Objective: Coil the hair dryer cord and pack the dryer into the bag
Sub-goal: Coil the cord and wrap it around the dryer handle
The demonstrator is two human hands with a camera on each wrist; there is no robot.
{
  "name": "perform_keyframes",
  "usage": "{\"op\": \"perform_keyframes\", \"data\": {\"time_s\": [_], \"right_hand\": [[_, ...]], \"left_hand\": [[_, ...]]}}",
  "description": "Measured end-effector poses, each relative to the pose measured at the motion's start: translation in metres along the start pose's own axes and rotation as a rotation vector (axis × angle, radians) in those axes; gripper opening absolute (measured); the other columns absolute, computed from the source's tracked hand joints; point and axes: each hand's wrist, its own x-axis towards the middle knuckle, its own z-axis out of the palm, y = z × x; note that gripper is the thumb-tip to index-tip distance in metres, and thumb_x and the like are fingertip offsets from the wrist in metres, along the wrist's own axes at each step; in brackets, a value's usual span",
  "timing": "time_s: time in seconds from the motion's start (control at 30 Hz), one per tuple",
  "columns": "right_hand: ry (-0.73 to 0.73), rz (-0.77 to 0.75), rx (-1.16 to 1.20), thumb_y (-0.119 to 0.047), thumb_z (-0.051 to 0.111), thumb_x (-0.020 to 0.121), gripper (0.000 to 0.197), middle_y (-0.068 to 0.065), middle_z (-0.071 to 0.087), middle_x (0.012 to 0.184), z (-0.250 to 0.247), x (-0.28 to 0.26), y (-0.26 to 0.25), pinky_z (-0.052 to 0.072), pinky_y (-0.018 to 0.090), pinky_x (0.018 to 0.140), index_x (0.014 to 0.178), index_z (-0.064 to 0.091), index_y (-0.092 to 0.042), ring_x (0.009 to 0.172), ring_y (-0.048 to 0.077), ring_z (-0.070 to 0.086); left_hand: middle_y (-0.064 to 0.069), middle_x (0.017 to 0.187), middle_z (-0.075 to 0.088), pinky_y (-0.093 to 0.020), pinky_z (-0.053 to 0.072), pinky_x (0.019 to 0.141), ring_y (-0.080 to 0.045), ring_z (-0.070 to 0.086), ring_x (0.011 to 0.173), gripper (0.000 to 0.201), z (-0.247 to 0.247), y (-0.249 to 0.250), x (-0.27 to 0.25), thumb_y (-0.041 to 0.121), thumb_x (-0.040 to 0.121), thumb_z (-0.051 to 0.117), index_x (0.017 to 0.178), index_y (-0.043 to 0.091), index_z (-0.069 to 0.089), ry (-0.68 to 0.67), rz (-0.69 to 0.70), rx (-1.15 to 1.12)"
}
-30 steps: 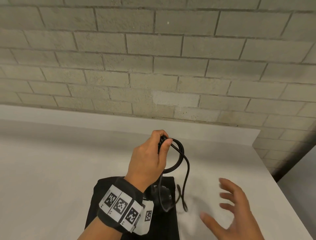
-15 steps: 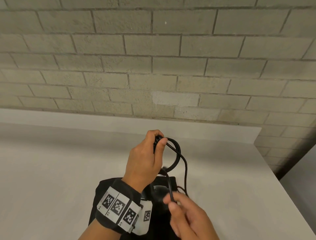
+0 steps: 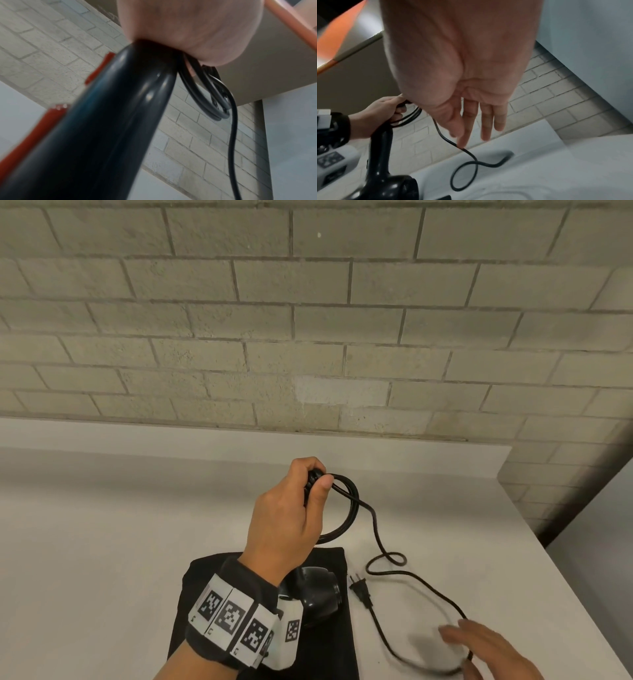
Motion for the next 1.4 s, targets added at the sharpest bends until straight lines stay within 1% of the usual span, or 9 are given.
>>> {"op": "perform_keyframes", "data": {"time_s": [0.1,0.2,0.33,0.47,0.67,0.93,1.13,1.3,1.4], "right_hand": [[0.256,-0.113,0.078,-0.016,0.06,0.073,0.044,-0.025,0.061,0.106,-0.003,0.025,-0.026,0.036,-0.003,0.087,0.105,0.059,-0.046,0.103,-0.011,0.056],[0.326,-0.12,0.238,-0.025,0.064,0.085,0.029,-0.025,0.06,0.109,0.0,0.051,-0.067,0.037,0.0,0.087,0.105,0.059,-0.045,0.107,-0.006,0.056],[0.121,-0.098,0.257,-0.047,0.051,0.091,0.036,-0.041,0.041,0.124,0.007,0.079,-0.098,0.033,-0.002,0.089,0.122,0.034,-0.053,0.12,-0.022,0.035],[0.161,-0.248,0.23,-0.038,0.043,0.097,0.012,-0.022,0.056,0.099,-0.004,0.094,-0.105,0.051,0.02,0.082,0.106,0.05,-0.042,0.1,0.002,0.057],[0.267,-0.481,0.138,-0.018,0.052,0.096,0.013,-0.009,0.053,0.091,-0.031,0.11,-0.114,0.038,0.009,0.072,0.104,0.062,-0.016,0.082,0.004,0.052],[0.163,-0.603,0.232,-0.012,0.059,0.092,0.01,-0.006,0.06,0.087,-0.05,0.125,-0.124,0.041,0.012,0.07,0.097,0.068,-0.011,0.079,0.009,0.058],[0.107,-0.528,0.385,-0.017,0.063,0.09,0.01,-0.007,0.064,0.082,-0.049,0.134,-0.134,0.042,0.017,0.061,0.096,0.072,-0.018,0.069,0.013,0.055],[0.109,-0.341,0.666,-0.023,0.07,0.079,0.016,-0.007,0.07,0.086,-0.039,0.138,-0.134,0.051,0.015,0.071,0.094,0.068,-0.017,0.081,0.008,0.066],[0.138,-0.3,0.696,-0.025,0.07,0.08,0.013,-0.004,0.07,0.081,-0.029,0.14,-0.127,0.051,0.022,0.068,0.089,0.069,-0.016,0.074,0.013,0.065]], "left_hand": [[0.022,0.059,0.038,-0.006,0.028,0.049,0.0,0.043,0.05,0.041,-0.001,0.004,-0.001,0.058,0.101,0.025,0.109,0.025,0.049,-0.012,0.016,-0.006],[0.022,0.058,0.037,-0.006,0.029,0.049,0.0,0.044,0.05,0.04,-0.001,0.009,-0.004,0.058,0.101,0.026,0.108,0.025,0.049,-0.023,0.028,-0.013],[0.021,0.058,0.037,-0.006,0.028,0.05,0.0,0.043,0.048,0.039,-0.004,0.014,-0.008,0.057,0.101,0.027,0.108,0.025,0.049,-0.044,0.038,-0.024],[0.021,0.059,0.039,-0.006,0.028,0.05,0.0,0.042,0.048,0.038,-0.008,0.015,-0.01,0.057,0.101,0.027,0.108,0.027,0.049,-0.047,0.034,-0.046],[0.018,0.057,0.039,-0.008,0.029,0.051,-0.006,0.042,0.048,0.04,-0.011,0.019,-0.01,0.059,0.099,0.031,0.106,0.024,0.051,-0.061,0.038,-0.134],[0.026,0.059,0.039,-0.004,0.031,0.055,0.003,0.041,0.049,0.045,-0.008,0.023,-0.01,0.062,0.082,0.064,0.094,0.019,0.059,-0.087,0.122,-0.07],[0.02,0.059,0.04,-0.011,0.034,0.052,-0.002,0.04,0.048,0.041,-0.004,0.027,-0.011,0.056,0.092,0.055,0.088,0.016,0.063,-0.069,0.136,-0.087],[0.022,0.057,0.029,-0.01,0.028,0.051,-0.005,0.034,0.048,0.03,-0.007,0.03,-0.012,0.055,0.096,0.046,0.082,0.029,0.046,-0.094,0.143,-0.073],[0.024,0.057,0.028,-0.009,0.027,0.052,-0.004,0.033,0.048,0.028,-0.008,0.03,-0.012,0.054,0.098,0.042,0.081,0.031,0.044,-0.111,0.152,-0.079]]}}
